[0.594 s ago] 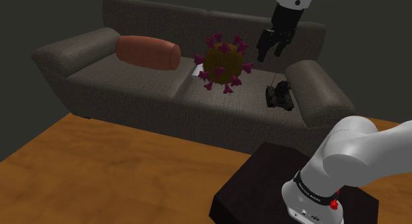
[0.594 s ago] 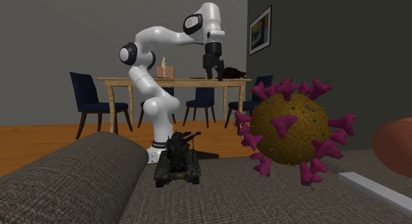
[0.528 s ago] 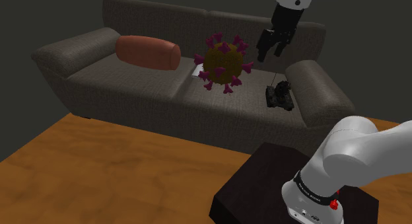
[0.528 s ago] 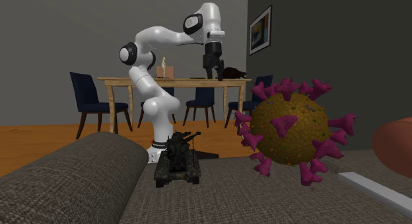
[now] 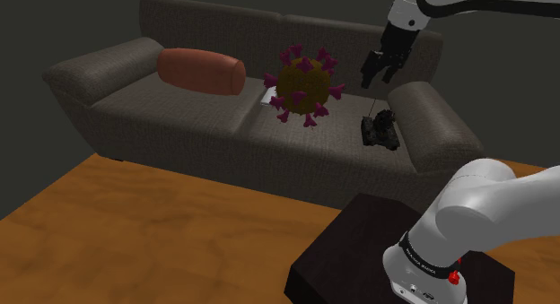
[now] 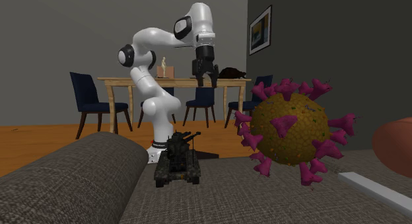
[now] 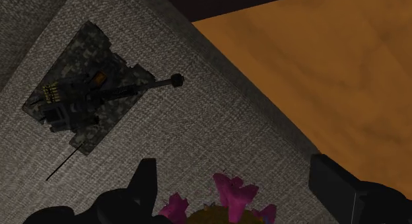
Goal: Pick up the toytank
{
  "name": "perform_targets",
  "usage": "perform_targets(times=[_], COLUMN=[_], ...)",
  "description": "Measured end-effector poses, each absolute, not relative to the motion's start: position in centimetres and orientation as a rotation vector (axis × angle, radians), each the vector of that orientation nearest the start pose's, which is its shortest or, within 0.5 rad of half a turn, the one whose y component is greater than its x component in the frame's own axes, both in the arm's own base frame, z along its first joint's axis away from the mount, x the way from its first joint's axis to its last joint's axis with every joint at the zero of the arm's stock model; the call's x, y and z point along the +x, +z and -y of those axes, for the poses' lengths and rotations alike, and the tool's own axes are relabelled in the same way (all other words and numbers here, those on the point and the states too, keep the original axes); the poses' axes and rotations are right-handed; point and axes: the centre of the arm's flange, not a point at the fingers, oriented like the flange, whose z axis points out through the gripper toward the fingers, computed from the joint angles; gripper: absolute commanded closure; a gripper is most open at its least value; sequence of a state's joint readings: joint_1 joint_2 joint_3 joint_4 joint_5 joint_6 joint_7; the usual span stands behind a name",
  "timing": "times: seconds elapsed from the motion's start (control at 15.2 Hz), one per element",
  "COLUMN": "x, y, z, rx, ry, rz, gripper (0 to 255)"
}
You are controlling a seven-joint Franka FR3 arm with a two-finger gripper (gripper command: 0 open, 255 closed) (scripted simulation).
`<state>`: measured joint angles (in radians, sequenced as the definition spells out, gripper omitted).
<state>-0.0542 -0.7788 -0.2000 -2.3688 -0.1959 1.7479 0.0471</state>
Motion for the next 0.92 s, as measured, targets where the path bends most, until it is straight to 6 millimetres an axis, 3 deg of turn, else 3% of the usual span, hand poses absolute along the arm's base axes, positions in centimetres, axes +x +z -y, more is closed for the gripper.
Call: perform_targets(times=[0.92], x=[28.6], y=[52.0], z=[28.2], rx=[-3.140], ry=[-0.324], rz=[-0.594], gripper=[0])
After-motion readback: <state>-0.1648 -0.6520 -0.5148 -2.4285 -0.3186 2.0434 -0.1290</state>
